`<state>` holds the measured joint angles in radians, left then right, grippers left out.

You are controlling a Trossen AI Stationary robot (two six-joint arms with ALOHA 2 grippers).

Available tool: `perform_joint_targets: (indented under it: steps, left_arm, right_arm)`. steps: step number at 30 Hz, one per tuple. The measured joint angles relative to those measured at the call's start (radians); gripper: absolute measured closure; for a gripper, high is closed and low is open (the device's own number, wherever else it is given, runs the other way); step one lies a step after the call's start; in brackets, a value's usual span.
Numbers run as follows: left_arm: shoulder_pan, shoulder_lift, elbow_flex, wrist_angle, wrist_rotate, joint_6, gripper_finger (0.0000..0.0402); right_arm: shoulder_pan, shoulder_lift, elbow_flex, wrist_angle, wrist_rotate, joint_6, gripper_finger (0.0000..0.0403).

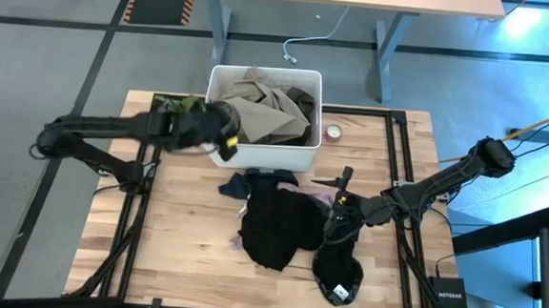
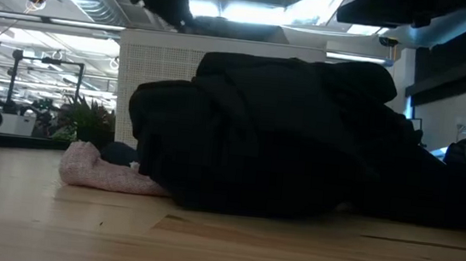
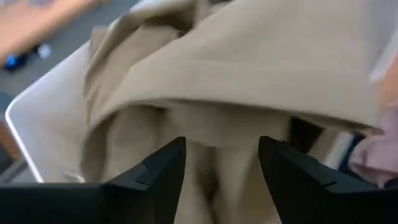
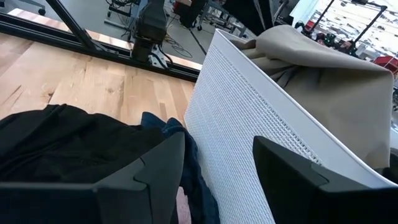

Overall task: Sort clothes
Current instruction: Put the black underwear into the white bin

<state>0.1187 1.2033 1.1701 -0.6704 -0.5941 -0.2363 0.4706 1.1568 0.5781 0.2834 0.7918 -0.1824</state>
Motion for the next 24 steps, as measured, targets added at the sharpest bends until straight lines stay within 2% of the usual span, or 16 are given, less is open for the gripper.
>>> perform_joint_targets:
  steps: [2,8,15,17,21,24]
  left_arm:
    - [-0.066,-0.032,-0.060,0.119,-0.056,0.011,0.0204]
    - [-0.194,-0.115,-0.226,0.383,-0.046,0.104,0.0204]
    - [-0.204,-0.141,-0.349,0.626,0.332,0.244,0.0204]
    - [-0.212,-0.139,-0.371,0.619,0.370,0.243,0.0204]
    - [-0.213,-0.139,-0.376,0.603,0.377,0.187,0.0204]
    - [-0.216,-0.125,-0.377,0.602,0.437,0.141,0.0204]
  right_arm:
    - [0.000,0.000,0.000,-0.004,0.000,0.001,0.0194]
    - [0.000,0.000,0.000,-0.002,0.000,0.021,0.0194]
    - [-0.023,0.000,0.001,0.006,-0.010,0.021,0.0194]
    - [-0.022,0.000,0.001,0.004,-0.019,0.021,0.0194]
    - [-0.021,0.000,0.001,0.003,-0.022,0.021,0.0194]
    - [-0.021,0.000,0.001,0.002,-0.023,0.021,0.0194]
